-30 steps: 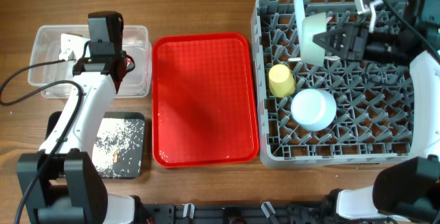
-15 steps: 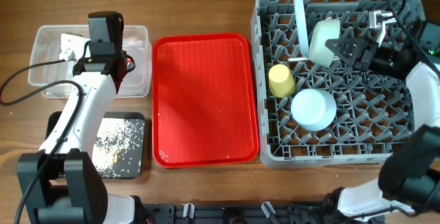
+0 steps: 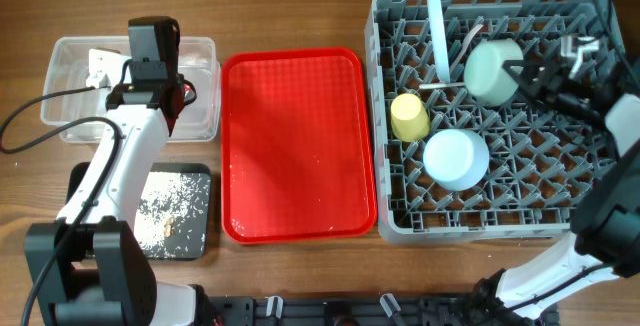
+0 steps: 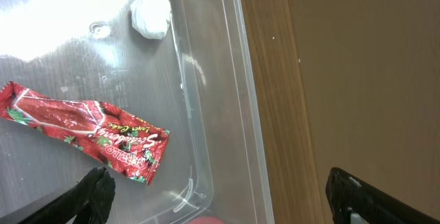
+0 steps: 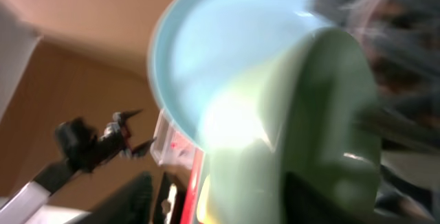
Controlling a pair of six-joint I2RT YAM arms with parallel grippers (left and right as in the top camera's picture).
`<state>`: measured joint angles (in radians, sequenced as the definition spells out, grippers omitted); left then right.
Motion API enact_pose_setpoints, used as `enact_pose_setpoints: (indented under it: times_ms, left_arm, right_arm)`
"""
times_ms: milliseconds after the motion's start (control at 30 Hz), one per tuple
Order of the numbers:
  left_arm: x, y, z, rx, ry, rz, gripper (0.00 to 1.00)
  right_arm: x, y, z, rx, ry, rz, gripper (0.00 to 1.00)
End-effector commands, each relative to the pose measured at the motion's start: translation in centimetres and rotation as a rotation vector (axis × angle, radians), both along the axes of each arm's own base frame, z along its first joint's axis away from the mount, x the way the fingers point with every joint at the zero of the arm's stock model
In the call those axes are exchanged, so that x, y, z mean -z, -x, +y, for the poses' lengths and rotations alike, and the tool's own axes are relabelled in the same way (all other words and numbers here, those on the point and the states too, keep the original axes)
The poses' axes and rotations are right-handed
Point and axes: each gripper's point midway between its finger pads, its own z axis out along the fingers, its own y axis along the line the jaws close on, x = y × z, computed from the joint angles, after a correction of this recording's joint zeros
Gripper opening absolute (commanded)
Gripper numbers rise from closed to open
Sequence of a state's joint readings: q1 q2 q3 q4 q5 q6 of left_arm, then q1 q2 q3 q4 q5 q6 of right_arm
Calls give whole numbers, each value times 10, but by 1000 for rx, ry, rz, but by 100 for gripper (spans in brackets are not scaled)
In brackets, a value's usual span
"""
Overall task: Sort waste into correct bins and load items into the dishwasher rack
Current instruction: 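Lift the green bowl into the rack's back right area and release it, then withdraw the right gripper from the rack toward the front edge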
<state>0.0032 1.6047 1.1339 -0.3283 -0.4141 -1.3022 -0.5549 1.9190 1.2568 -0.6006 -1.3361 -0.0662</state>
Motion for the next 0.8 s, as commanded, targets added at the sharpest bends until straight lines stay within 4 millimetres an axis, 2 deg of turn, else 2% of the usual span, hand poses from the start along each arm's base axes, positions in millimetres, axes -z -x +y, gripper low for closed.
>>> enact_pose_setpoints:
  times_ms: [0,33,167,233,300,367,400,467,500,533,600,667,767]
  left_arm:
    - [-2,1,5,-7,-22,3,100]
    - [-2,1,5,-7,-22,3,100]
    - [-2,1,5,-7,-22,3,100]
    - [-2,1,5,-7,-22,3,100]
    - [-2,1,5,-7,-22,3,100]
    - [-2,1,5,-7,-22,3,100]
    - [-2,1,5,-7,-22,3,100]
    - [-2,1,5,-7,-22,3,100]
    - [-2,1,5,-7,-22,3,100]
    - [-2,1,5,-7,-22,3,100]
    - [-2,1,5,-7,-22,3,100]
    - [-2,1,5,-7,-22,3,100]
    - [-2,1,5,-7,-22,3,100]
  right_arm:
    - [10,9,-40,131,-98,136,88]
    - [7,11,-49,156,-117,135,98]
    - [2,16,-81,260,-116,188,100]
    - [0,17,-88,317,21,246,100]
    - [-10,16,-92,373,211,293,100]
    - [-42,11,-85,413,448,266,99]
    - [-64,8,-71,399,567,206,100]
    - [-106,4,-31,349,799,82,99]
    - [-123,7,-4,331,945,31,100]
    - [-131,11,19,320,1061,2,100]
    - [-133,18,52,268,1169,-24,100]
    - [-120,29,94,160,1195,-22,100]
    - [-94,44,125,60,1184,38,100]
